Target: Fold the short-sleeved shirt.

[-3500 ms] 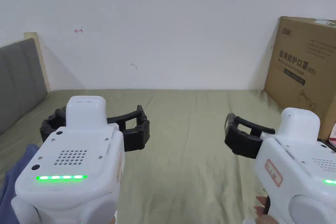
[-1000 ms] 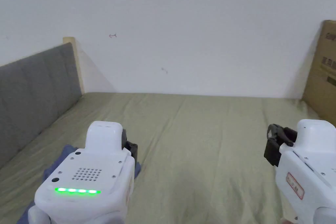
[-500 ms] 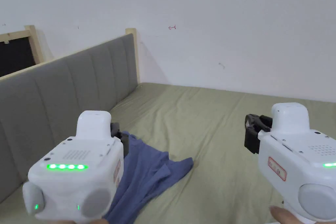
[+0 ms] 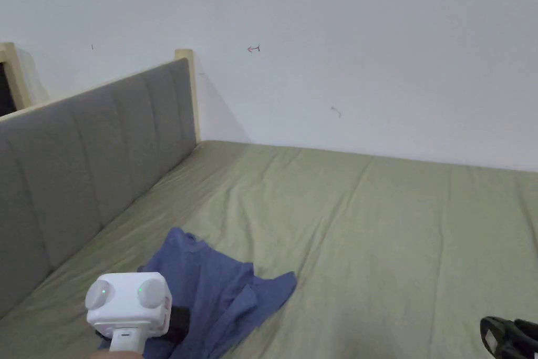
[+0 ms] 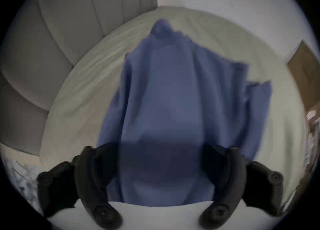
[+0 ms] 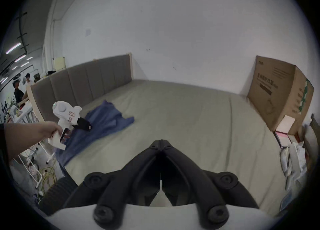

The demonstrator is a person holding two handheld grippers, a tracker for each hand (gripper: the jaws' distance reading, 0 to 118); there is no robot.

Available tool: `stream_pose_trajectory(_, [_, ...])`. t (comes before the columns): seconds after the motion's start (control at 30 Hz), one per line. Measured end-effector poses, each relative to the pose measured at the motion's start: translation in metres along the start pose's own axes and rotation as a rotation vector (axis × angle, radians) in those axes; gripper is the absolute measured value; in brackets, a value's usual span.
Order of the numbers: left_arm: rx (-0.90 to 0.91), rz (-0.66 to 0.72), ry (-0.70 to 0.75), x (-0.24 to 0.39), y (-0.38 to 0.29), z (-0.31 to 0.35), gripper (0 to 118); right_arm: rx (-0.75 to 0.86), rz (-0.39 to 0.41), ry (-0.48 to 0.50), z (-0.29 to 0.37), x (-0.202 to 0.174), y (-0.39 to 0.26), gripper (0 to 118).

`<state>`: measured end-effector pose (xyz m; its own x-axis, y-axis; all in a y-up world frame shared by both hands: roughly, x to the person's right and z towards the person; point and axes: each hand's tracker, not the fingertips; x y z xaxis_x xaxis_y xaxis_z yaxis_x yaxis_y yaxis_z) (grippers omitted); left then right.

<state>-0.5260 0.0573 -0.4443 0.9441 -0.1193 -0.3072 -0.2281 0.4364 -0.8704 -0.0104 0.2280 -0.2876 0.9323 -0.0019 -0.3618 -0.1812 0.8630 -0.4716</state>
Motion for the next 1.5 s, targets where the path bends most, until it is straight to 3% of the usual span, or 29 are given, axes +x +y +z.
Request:
stream_pose_trajectory(0.03, [-0.012, -0.037, 0.050, 0.001, -0.004, -0.011, 115, -0.018, 0.001, -0.007, -0.001, 0.003, -0.003, 0])
stream_pose_trajectory(0.07, [-0.048, -0.024, -0.033, 0.006, -0.011, -0.019, 118, -0.032, 0.001, -0.013, -0.001, 0.006, -0.006, 0])
stream_pose_trajectory(0.2, [0.088, 0.056, -0.100, -0.006, -0.025, -0.019, 118, -0.062, -0.025, -0.021, -0.005, 0.011, -0.011, 0])
stream_pose_trajectory(0.37, [0.110, 0.017, -0.074, -0.003, -0.029, -0.005, 113, -0.070, -0.072, 0.010, -0.013, 0.009, -0.008, 0])
stream_pose_trajectory(0.4, [0.172, -0.025, -0.079, -0.003, -0.033, 0.004, 96, -0.071, -0.074, 0.018, -0.015, 0.008, -0.006, 0])
stream_pose_trajectory(0.43, [0.229, -0.054, -0.090, -0.003, -0.039, 0.010, 70, -0.072, -0.075, 0.026, -0.016, 0.007, -0.005, 0])
stream_pose_trajectory(0.47, [0.294, -0.085, -0.085, 0.000, -0.048, 0.018, 34, -0.071, -0.077, 0.035, -0.017, 0.005, -0.004, 0])
stream_pose_trajectory(0.5, [0.326, -0.123, -0.021, 0.002, -0.054, 0.024, 8, -0.067, -0.079, 0.043, -0.017, 0.004, -0.003, 0])
stream_pose_trajectory(0.53, [0.312, -0.150, -0.006, 0.002, -0.059, 0.028, 8, -0.064, -0.081, 0.049, -0.016, 0.002, -0.002, 0])
stream_pose_trajectory(0.63, [0.304, -0.132, -0.163, -0.013, -0.063, 0.049, 8, -0.062, -0.075, 0.082, -0.015, 0.000, 0.000, 0])
stream_pose_trajectory(0.8, [0.530, -0.147, -0.154, -0.043, -0.038, 0.144, 8, -0.041, -0.051, 0.084, -0.009, 0.004, 0.002, 0])
stream_pose_trajectory(0.9, [0.664, -0.212, -0.169, -0.041, -0.020, 0.208, 8, -0.017, -0.097, 0.087, -0.004, 0.010, 0.003, 0])
stream_pose_trajectory(1.07, [0.861, -0.230, -0.381, 0.001, 0.006, 0.313, 8, 0.029, -0.157, 0.054, 0.020, 0.021, 0.011, 0])
stream_pose_trajectory(1.2, [0.933, -0.321, -0.547, 0.068, 0.021, 0.372, 8, 0.119, -0.147, -0.005, 0.046, 0.032, 0.022, 0])
stream_pose_trajectory(1.37, [0.687, -0.364, -0.763, 0.169, 0.057, 0.373, 8, 0.272, -0.160, -0.121, 0.066, 0.060, 0.046, 0])
stream_pose_trajectory(1.5, [0.272, -0.348, -0.837, 0.258, 0.066, 0.318, 9, 0.321, -0.215, -0.173, 0.075, 0.086, 0.057, 0])
